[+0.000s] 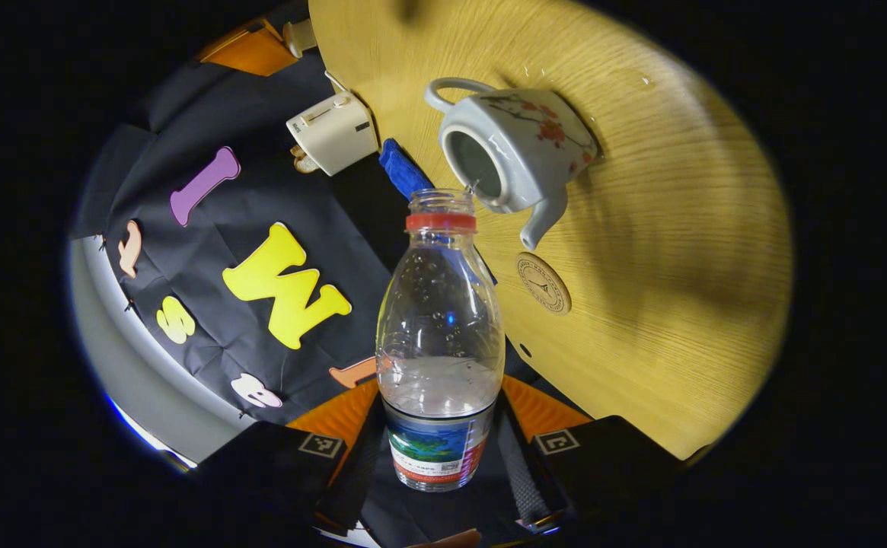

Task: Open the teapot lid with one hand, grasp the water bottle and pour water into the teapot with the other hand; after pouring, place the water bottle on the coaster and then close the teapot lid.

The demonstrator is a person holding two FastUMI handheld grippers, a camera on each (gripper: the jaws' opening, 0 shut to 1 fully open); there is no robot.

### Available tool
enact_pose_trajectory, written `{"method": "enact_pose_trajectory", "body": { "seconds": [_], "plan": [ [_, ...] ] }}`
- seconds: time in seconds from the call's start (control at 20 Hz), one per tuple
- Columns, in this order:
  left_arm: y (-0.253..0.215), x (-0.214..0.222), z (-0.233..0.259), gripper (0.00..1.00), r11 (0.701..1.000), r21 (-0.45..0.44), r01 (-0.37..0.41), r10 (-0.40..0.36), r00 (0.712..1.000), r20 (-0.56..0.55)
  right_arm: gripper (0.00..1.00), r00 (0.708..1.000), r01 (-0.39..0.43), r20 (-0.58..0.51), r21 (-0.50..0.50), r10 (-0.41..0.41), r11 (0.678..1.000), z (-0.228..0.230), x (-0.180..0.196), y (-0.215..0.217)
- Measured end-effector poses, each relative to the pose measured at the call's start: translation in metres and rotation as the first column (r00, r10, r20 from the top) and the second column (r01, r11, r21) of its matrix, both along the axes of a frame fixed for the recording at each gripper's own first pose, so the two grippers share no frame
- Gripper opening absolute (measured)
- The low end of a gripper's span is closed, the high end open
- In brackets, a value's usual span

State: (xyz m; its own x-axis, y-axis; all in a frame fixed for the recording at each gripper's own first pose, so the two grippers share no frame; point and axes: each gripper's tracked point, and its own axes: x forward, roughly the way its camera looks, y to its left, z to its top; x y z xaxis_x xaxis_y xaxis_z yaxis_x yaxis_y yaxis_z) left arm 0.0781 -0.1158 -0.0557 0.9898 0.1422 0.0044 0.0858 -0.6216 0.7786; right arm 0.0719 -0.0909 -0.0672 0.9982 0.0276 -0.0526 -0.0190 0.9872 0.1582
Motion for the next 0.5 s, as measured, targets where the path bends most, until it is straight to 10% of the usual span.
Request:
{"method": "enact_pose_trajectory", "body": {
  "seconds": [0.5],
  "plan": [
    [-0.0111, -0.0042, 0.0093, 0.77, 0.998, 0.059, 0.016, -0.017, 1.000, 0.025, 0.00, 1.000, 0.002, 0.004, 0.025, -0.002, 1.000, 0.0043, -0.0025, -0.0051]
  ]
}}
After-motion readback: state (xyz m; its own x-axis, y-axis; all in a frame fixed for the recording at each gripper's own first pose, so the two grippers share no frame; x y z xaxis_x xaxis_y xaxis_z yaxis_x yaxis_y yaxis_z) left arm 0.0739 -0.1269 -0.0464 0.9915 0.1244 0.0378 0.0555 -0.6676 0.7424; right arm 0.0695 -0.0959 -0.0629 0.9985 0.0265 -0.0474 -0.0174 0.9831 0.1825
